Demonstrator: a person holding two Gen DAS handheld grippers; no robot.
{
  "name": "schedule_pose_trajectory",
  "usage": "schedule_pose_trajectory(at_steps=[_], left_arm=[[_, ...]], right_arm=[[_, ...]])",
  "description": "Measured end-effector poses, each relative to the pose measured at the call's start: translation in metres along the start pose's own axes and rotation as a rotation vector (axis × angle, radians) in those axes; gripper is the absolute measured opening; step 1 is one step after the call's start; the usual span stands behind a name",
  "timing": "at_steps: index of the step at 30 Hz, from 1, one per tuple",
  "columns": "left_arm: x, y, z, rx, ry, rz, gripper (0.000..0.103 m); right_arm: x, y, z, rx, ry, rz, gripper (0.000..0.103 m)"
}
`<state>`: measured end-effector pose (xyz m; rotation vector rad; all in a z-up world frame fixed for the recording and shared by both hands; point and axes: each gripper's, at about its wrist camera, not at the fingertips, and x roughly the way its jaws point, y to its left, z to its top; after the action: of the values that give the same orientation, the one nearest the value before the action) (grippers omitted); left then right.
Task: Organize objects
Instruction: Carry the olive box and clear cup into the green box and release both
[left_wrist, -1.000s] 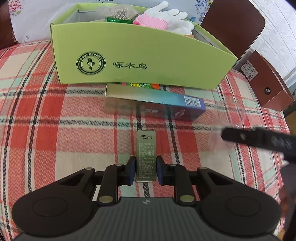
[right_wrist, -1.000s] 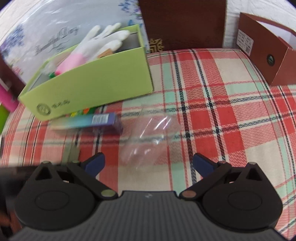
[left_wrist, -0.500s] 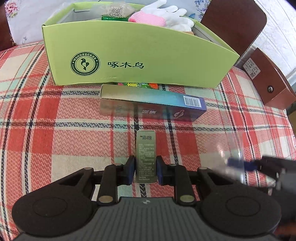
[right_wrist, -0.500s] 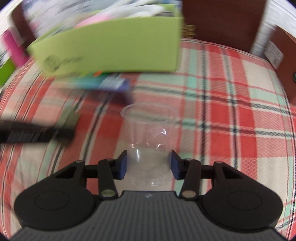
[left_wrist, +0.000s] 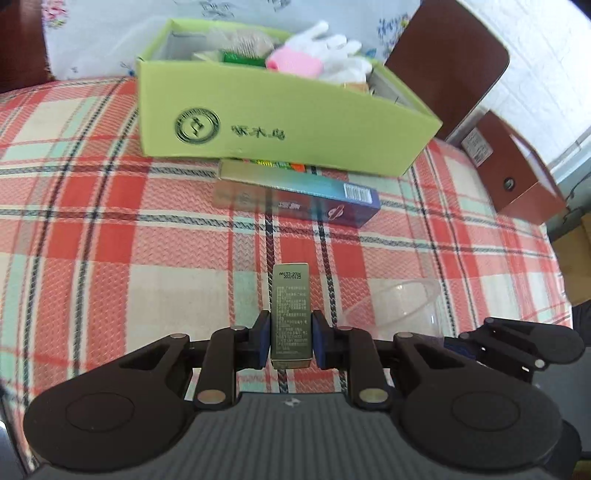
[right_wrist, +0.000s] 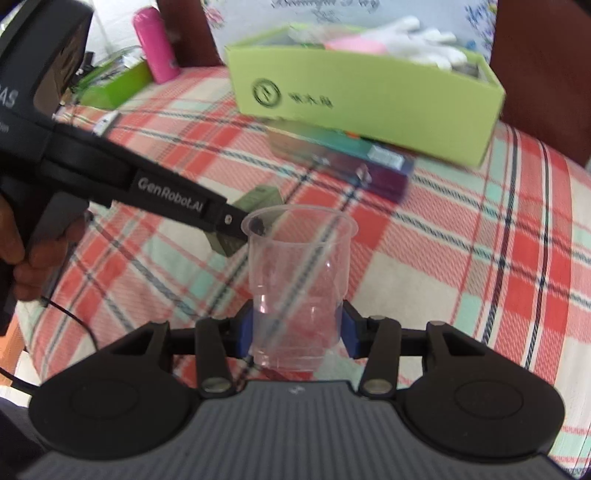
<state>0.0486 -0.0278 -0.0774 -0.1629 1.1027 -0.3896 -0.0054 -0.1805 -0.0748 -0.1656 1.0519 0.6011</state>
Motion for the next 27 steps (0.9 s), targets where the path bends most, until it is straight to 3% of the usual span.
schedule_pose_trajectory(at_steps=[15,27], left_arm=[[-0.086,-0.004,0.029,-0.019,-0.223,-0.014,0.023],[-0.112,-0.005,0.081,0.003,-0.354,-0.002,0.023]], right_arm=[[-0.059,-0.016,0.037,0.059,-0.205,-0.034,0.046],[-0.103,-0.044,0.088,0.061,-0.394,-0.116,0.046]])
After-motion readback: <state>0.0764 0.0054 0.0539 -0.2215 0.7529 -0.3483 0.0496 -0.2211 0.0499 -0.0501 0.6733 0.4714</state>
